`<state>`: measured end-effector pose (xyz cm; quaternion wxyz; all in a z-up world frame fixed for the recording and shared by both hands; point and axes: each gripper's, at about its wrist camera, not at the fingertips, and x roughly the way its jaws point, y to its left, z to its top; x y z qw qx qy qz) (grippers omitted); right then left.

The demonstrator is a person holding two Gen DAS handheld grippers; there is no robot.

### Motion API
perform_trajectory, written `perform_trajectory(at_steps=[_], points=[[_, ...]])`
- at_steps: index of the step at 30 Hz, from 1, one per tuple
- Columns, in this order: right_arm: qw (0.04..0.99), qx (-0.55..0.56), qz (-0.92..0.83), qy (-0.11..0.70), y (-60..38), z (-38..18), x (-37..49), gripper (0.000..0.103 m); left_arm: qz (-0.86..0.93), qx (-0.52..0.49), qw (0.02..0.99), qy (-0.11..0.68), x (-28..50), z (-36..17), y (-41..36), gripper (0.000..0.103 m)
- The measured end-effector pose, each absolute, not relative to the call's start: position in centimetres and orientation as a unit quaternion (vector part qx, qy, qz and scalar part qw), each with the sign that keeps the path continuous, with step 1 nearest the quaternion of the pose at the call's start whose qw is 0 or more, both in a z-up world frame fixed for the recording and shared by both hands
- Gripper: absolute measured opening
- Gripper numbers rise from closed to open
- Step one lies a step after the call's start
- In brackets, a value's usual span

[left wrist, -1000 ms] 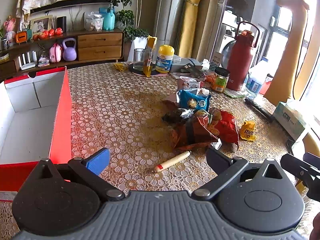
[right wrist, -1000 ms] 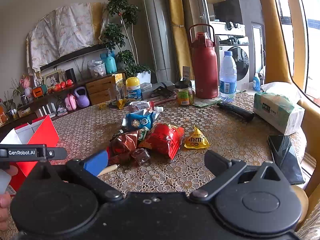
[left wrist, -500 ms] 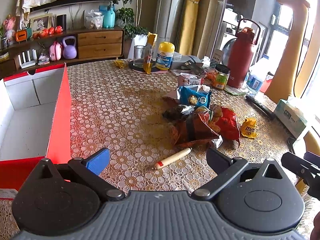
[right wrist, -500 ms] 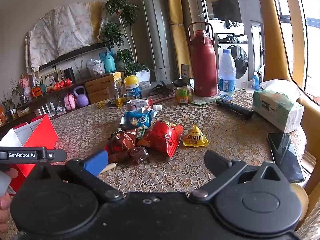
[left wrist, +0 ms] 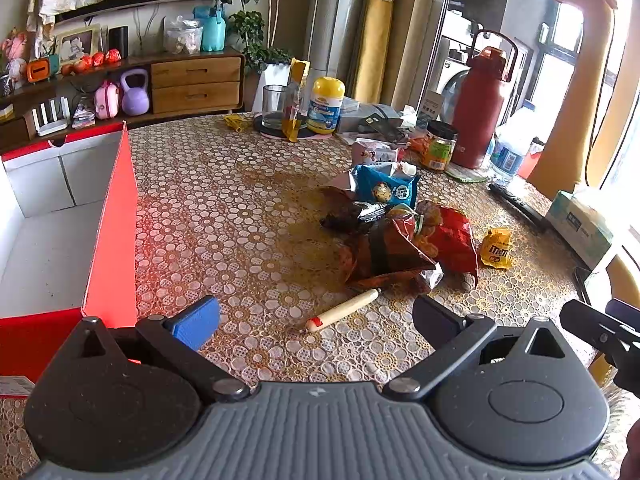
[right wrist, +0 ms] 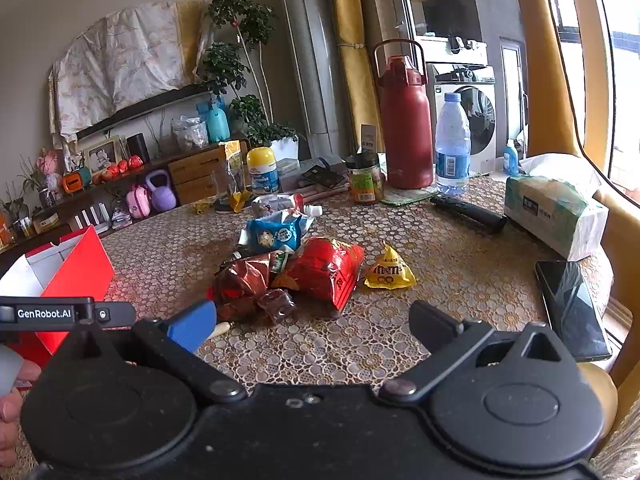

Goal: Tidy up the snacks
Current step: 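Move both tools toward the pile of snack packets on the table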

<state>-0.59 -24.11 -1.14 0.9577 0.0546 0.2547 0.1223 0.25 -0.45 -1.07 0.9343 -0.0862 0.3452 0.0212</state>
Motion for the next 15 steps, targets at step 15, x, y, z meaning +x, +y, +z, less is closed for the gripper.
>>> perform_trajectory(at_steps=[15], points=[[0.955,0.059,0.126,0.262,-24.4,-1.8,-0.3,0.103,0.016,-0.045,0.941,0.334,1.2,-1.5,-1.5,0.103]])
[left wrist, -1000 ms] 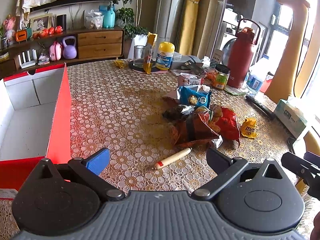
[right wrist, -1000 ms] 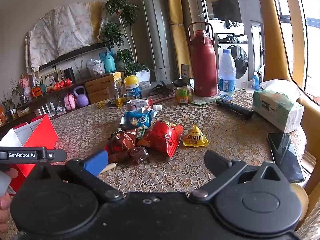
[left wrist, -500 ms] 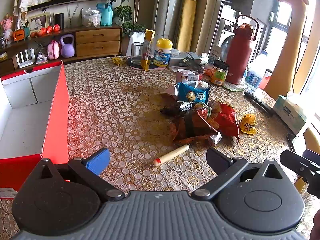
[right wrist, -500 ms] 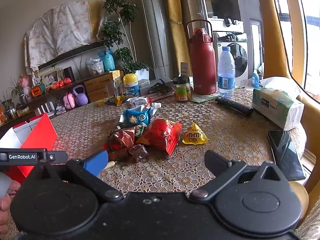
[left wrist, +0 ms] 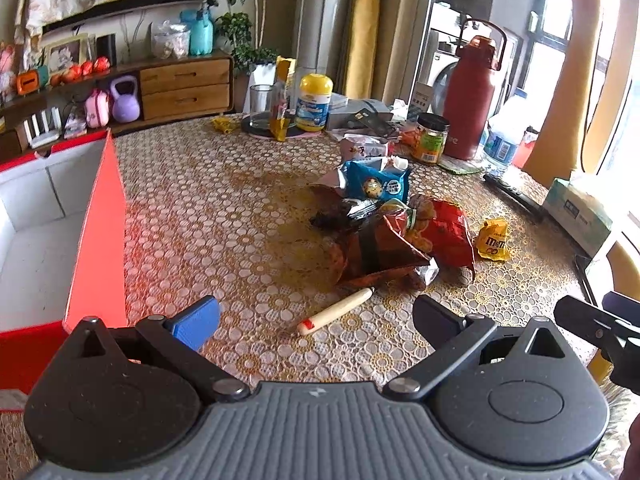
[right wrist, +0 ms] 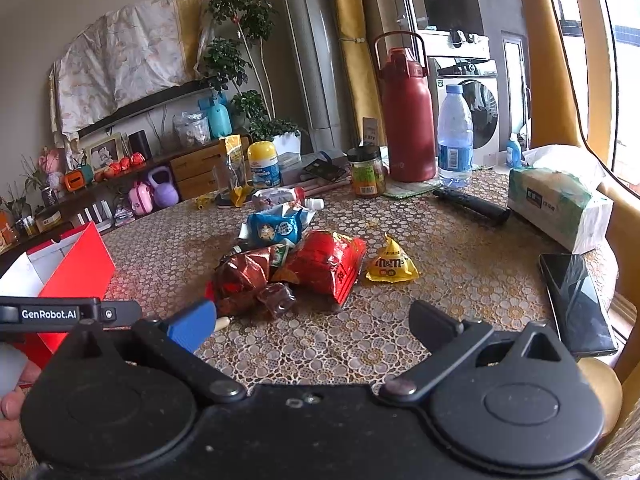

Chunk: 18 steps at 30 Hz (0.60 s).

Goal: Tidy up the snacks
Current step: 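Move both tools toward the pile of snack packets on the table, then grasp the brown snack bag with the left tool while the right tool grasps the yellow M&M's bag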

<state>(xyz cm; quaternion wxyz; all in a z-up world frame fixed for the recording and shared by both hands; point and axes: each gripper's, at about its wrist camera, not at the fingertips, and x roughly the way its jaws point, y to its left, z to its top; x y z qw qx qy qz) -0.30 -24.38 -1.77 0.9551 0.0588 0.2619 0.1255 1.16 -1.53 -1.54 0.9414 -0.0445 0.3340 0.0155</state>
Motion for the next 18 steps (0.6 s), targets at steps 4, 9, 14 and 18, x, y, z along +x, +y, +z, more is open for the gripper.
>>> perform_trajectory(at_steps=[4,9,14,18], points=[[0.955,0.06,0.12,0.265,-24.7,-1.9,0.4,0.103,0.011,-0.042,0.944,0.327,2.1,-1.4,-2.0,0.103],[0.956,0.061,0.115,0.261,-25.3,-1.9,1.6,0.103,0.012,-0.033,0.948,0.315,4.0,-1.2,-2.8,0.103],[0.958,0.058,0.111,0.259,-26.0,-2.0,3.6,0.103,0.013,-0.017,0.95,0.31,6.4,-1.1,-3.7,0.103],[0.958,0.06,0.103,0.26,-26.6,-2.2,5.5,0.103,0.015,0.013,0.952,0.305,8.3,-1.2,-5.1,0.103]])
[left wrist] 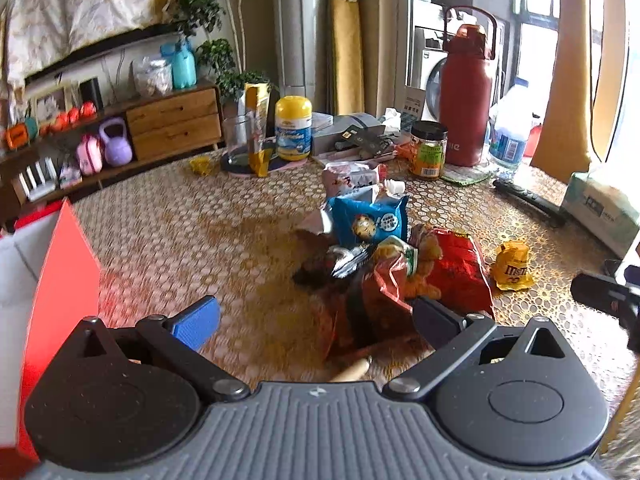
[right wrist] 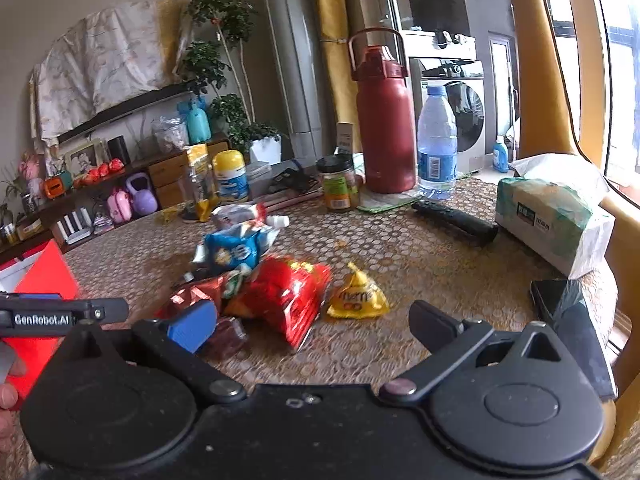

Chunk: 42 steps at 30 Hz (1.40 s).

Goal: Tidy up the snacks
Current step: 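Grasp the brown snack bag with the left tool while the right tool grasps the yellow M&M's bag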

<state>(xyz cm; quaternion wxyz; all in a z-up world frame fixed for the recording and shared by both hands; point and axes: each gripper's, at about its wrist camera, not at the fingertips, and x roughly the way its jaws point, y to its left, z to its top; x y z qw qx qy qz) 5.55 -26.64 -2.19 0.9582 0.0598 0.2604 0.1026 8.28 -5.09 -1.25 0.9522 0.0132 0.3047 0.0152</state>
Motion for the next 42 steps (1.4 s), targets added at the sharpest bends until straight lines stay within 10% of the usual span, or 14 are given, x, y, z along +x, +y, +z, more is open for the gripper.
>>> perform_trajectory(at_steps=[24,32,42], points=[[0.947,0.064,0.093,0.302,-27.4,-6.0,15.4,0.099,-0.006,0.05,0.923,0.382,15.5,-6.9,-7.7,0.103],[0.942,0.055,0.082,0.321,-27.1,-7.6,16.6,0.082,-0.01,0.051,0.928,0.37,15.5,-7.3,-7.5,0.103],[0.938,0.058,0.065,0.336,-27.4,-8.7,17.8,0.056,-0.033,0.035,0.932,0.36,14.6,-8.0,-7.5,0.062]])
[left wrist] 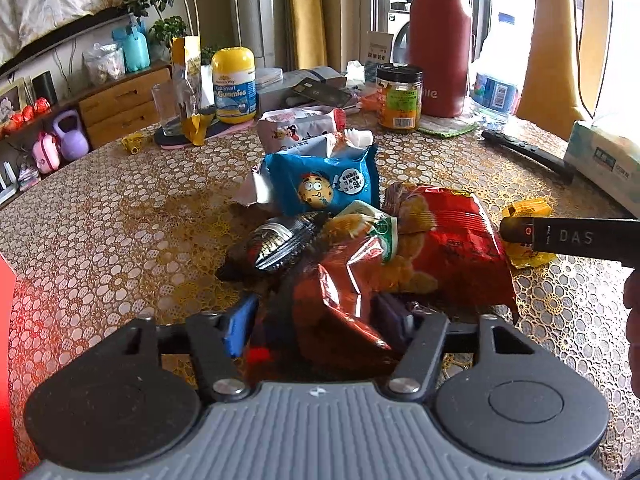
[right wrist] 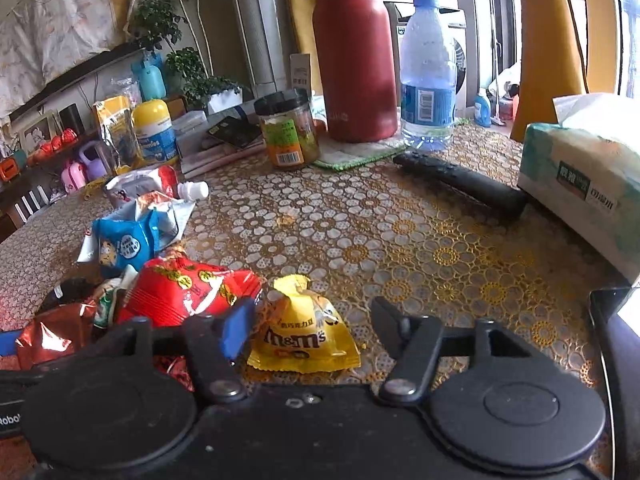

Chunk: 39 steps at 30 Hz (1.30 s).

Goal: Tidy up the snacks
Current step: 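Grasp the brown snack bag with the left tool while the right tool grasps the yellow M&M's bag, then carry both held bags over the open white box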

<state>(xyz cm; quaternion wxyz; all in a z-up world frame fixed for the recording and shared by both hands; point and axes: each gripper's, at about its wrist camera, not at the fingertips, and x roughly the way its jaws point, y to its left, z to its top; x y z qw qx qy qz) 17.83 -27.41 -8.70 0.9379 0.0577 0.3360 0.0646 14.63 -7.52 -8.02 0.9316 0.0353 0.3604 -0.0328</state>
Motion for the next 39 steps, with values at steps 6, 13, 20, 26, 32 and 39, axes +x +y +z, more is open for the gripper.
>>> perform_trajectory(at_steps=[6,13,20,26,32,39], points=[[0.937,0.063,0.066,0.336,-27.2,-8.9,17.6,0.044,-0.03,0.025,0.935,0.352,14.1,-7.9,-7.1,0.054],[0.939,0.079,0.066,0.328,-27.6,-8.7,16.9,0.033,-0.021,0.008,0.938,0.345,12.7,-7.1,-6.2,0.048],[0.944,0.089,0.061,0.313,-28.0,-7.3,15.2,0.032,-0.016,0.004,0.947,0.322,10.3,-4.9,-5.4,0.048],[0.949,0.098,0.069,0.293,-27.8,-5.2,12.2,0.032,-0.014,-0.007,0.953,0.302,7.4,-2.7,-4.4,0.048],[0.953,0.1,0.095,0.271,-26.2,-2.8,9.0,0.033,-0.002,-0.016,0.959,0.282,4.2,-0.7,-2.9,0.048],[0.953,0.087,0.14,0.255,-22.8,-1.0,6.7,0.033,0.024,-0.029,0.965,0.259,0.7,1.1,-0.2,0.048]])
